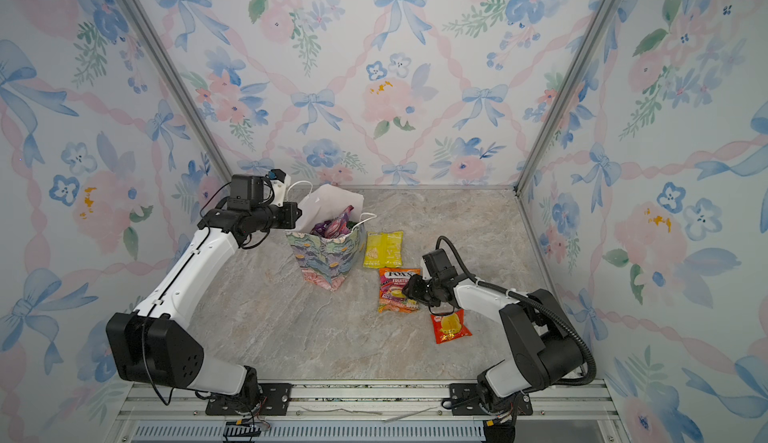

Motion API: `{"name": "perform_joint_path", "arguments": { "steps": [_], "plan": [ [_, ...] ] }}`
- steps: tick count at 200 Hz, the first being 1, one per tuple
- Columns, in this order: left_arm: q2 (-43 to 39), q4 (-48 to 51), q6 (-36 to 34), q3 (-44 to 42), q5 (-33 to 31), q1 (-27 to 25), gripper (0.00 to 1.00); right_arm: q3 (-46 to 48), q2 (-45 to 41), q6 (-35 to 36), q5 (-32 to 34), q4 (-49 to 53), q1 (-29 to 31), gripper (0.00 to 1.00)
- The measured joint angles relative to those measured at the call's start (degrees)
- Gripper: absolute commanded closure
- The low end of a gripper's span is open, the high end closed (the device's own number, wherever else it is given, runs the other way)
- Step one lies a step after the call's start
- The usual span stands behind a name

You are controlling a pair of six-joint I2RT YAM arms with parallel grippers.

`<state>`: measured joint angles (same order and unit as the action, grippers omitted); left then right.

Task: Place the snacks into the paper bag
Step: 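Close the right gripper on the orange packet's top edge and lift, then carry the orange packet with the right gripper over the bag opening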

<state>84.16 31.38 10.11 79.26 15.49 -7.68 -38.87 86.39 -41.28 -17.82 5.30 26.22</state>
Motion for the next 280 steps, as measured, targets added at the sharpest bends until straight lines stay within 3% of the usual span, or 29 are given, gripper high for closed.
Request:
{"name": "perform_joint_path", "arguments": {
  "steps": [35, 85, 138, 186, 239, 280],
  "plan": [
    [0.0, 0.0, 0.0, 0.0, 0.0, 0.0, 1.0, 0.33, -0.79, -1.51, -0.22, -1.05, 0.0, 0.9],
    [0.0, 0.0, 0.0, 0.0, 0.0, 0.0, 1.0, 0.35, -4.52, -1.84, -0.22, 0.66, -0.02, 1.0],
    [0.0, 0.0, 0.0, 0.0, 0.0, 0.0, 1.0, -0.94, -13.11, -1.81, 0.28, 7.15, -0.11, 1.0],
    [0.0, 0.0, 0.0, -0.02, 0.0, 0.0, 1.0, -8.26, -18.29, -1.2, 1.33, 12.46, -1.25, 1.0],
    [0.0, 0.0, 0.0, -0.02, 0.0, 0.0, 1.0, -19.41, -17.86, 1.38, 3.48, 14.6, -2.64, 1.0],
    [0.0, 0.0, 0.0, -0.02, 0.02, 0.0, 1.0, -30.71, -12.11, 3.52, 4.59, 13.88, -4.11, 1.0]
  ]
}}
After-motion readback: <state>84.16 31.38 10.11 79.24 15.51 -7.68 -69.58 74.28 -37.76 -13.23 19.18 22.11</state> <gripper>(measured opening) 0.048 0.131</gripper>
